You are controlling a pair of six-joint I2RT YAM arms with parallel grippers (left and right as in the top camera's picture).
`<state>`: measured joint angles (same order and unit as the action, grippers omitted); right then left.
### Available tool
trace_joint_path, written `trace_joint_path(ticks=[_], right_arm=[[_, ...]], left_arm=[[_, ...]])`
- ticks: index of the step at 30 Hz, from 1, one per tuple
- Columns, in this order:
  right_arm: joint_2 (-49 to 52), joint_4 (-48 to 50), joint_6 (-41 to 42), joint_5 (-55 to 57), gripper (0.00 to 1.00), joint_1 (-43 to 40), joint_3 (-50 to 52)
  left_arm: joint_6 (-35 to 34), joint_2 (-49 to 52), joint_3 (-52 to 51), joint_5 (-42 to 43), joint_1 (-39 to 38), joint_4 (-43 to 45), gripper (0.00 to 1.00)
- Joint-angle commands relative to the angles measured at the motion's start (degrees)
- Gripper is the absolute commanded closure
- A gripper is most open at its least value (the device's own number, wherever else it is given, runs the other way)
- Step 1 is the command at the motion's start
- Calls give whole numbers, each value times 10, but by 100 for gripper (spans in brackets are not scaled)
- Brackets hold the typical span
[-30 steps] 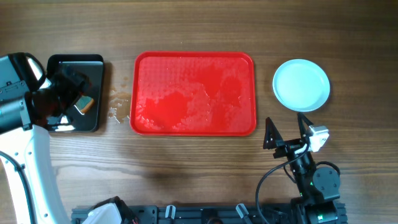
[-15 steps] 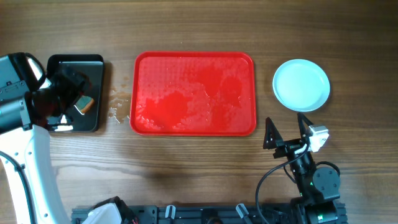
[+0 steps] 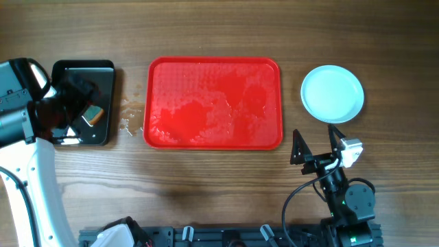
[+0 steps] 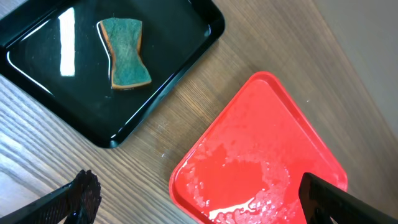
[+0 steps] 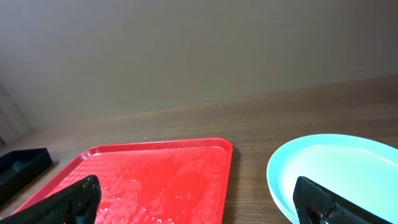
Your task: Clean dirty plates on tray and stack at the side
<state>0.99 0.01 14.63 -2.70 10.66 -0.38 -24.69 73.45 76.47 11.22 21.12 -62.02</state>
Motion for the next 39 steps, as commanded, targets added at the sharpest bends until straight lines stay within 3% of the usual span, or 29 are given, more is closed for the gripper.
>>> trace_joint_path(ticks=[1,3,6,12,21,26,33,39], right_arm=[[-8,1,-10,4,0,-2,1],[-8,1,-10,4,0,-2,1],[-8,1,-10,4,0,-2,1],[-8,1,-10,4,0,-2,1],[-8,1,-10,4,0,-2,1],[-8,1,-10,4,0,-2,1],[-8,1,-10,4,0,-2,1],[-8,1,-10,4,0,-2,1]], left_arm=[[33,-18,4,-13,1,-35,0],[37,-35,-6,-7,-18,-47,0],[59,-68,-48,10,-59,1,0],[80,-268,-288,42,-184,272,0],[80,-535,-551,42,-233,519,0],[80,-645,-640,39,-233,581,0],[80,-724,-714,-20,-232,607,0],[81,-733,-747,-75,-219,622,0]])
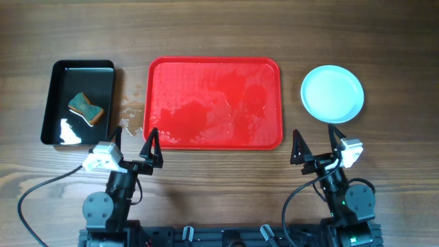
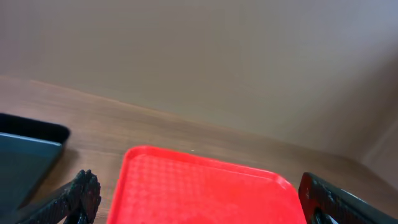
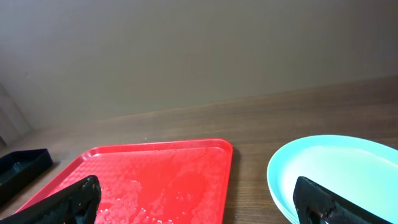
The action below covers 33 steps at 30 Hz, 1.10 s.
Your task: Clean dirty plates on tray and stack at the side
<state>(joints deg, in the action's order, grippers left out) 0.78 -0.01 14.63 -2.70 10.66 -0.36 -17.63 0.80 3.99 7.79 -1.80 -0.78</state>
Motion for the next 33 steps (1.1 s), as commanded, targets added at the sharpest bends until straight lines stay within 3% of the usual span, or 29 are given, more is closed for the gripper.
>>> trace_joint_path(ticks=[1,7,12,33], right_arm=[[-6,2,-10,4,0,-2,1],[-6,2,-10,4,0,-2,1],[-6,2,-10,4,0,-2,1],[-6,2,-10,4,0,-2,1]], left_arm=[[17,-6,-32,-40,18,18,0],[134,-6,-37,-34,27,-26,0],[185,-6,-37,-34,33,-35,0],[185,-6,-37,-34,45,-33,0]])
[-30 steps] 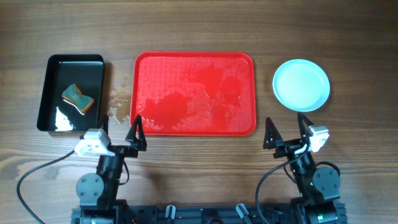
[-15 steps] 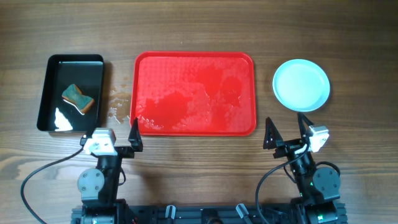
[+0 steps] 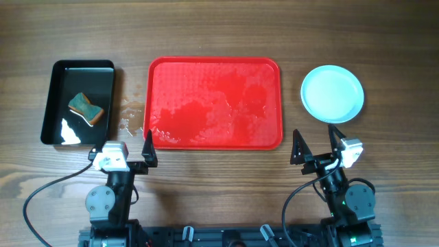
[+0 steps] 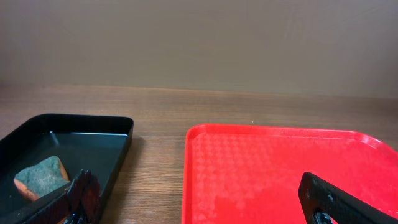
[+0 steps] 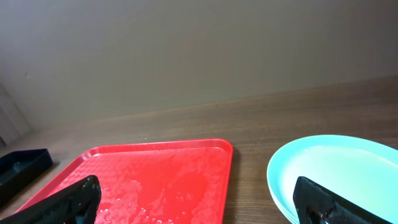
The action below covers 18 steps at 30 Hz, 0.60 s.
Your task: Clean dirty plates on tray and stack at the side
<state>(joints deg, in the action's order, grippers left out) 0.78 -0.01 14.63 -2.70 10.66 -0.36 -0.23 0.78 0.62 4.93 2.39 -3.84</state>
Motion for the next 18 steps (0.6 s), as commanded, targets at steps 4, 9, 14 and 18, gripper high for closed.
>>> trace_joint_path(ticks=[4,9,14,18], right_arm=[[-6,2,-10,4,0,-2,1],[-6,2,-10,4,0,-2,1],[-6,3,-56,15,0,-2,1],[-6,3,-88,15,0,-2,1]], left_arm=[[11,-6,-3,-5,3,-3,0],[11,-6,-3,-5,3,-3,0],[11,-6,-3,-5,3,-3,0],[11,-6,-3,-5,3,-3,0]])
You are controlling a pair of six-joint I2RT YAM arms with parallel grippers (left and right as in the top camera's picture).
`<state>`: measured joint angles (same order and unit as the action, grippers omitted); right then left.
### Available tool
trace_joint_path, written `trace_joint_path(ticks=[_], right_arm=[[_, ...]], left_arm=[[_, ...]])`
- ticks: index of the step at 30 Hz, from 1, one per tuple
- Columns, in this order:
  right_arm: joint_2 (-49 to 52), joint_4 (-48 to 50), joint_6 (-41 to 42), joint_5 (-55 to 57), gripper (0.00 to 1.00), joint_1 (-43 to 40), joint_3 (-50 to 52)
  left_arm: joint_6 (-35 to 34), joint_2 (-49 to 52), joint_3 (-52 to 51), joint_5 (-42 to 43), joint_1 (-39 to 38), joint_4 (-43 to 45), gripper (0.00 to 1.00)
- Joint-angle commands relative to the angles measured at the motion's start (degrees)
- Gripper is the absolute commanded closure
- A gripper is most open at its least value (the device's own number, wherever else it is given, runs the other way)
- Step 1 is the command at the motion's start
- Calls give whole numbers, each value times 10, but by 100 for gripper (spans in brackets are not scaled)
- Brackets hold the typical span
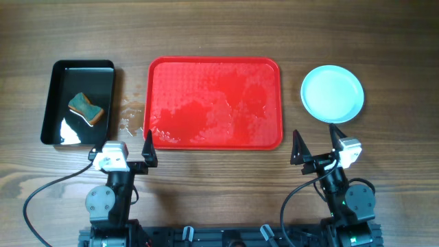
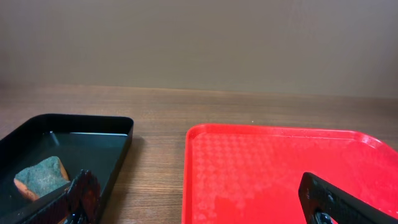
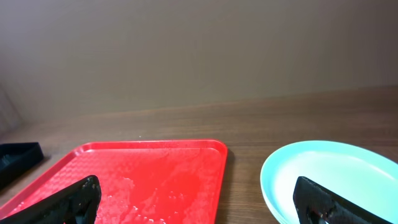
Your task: Clean dirty plates on tray and stack at the side
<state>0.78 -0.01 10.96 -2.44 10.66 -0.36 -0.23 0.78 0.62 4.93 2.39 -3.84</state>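
The red tray (image 1: 215,103) lies mid-table, wet, with no plate on it; it also shows in the left wrist view (image 2: 280,168) and the right wrist view (image 3: 143,177). Light blue plates (image 1: 332,93) are stacked to its right, seen too as the plates (image 3: 329,177). My left gripper (image 1: 130,147) stands open near the front edge, below the tray's left corner. My right gripper (image 1: 317,145) stands open in front of the plates. Both hold nothing.
A black tub (image 1: 81,103) at the left holds water and a green-and-orange sponge (image 1: 86,108), seen too as the sponge (image 2: 42,176). Water droplets (image 1: 130,118) lie between tub and tray.
The right wrist camera has turned slightly, so the plates and tray sit a little further left in its view. The left arm, tray, plates and sponge have not moved.
My left gripper was open above the black tub with the sponge lying in it. Then the left arm was down at the front edge, facing the tray. It then faced tub and tray squarely and stays so. The right arm stayed parked, open.
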Motion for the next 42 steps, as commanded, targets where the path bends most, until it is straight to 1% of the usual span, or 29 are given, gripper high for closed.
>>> trace_joint_path(ticks=[1,5,8,42], right_arm=[[-6,2,-61,12,0,-2,1],[-6,1,-135,12,0,-2,1],[-6,1,-151,12,0,-2,1],[-6,2,-150,12,0,-2,1]], left_arm=[[11,-6,-3,-5,3,-3,0],[11,-6,-3,-5,3,-3,0],[11,-6,-3,-5,3,-3,0],[11,-6,-3,-5,3,-3,0]])
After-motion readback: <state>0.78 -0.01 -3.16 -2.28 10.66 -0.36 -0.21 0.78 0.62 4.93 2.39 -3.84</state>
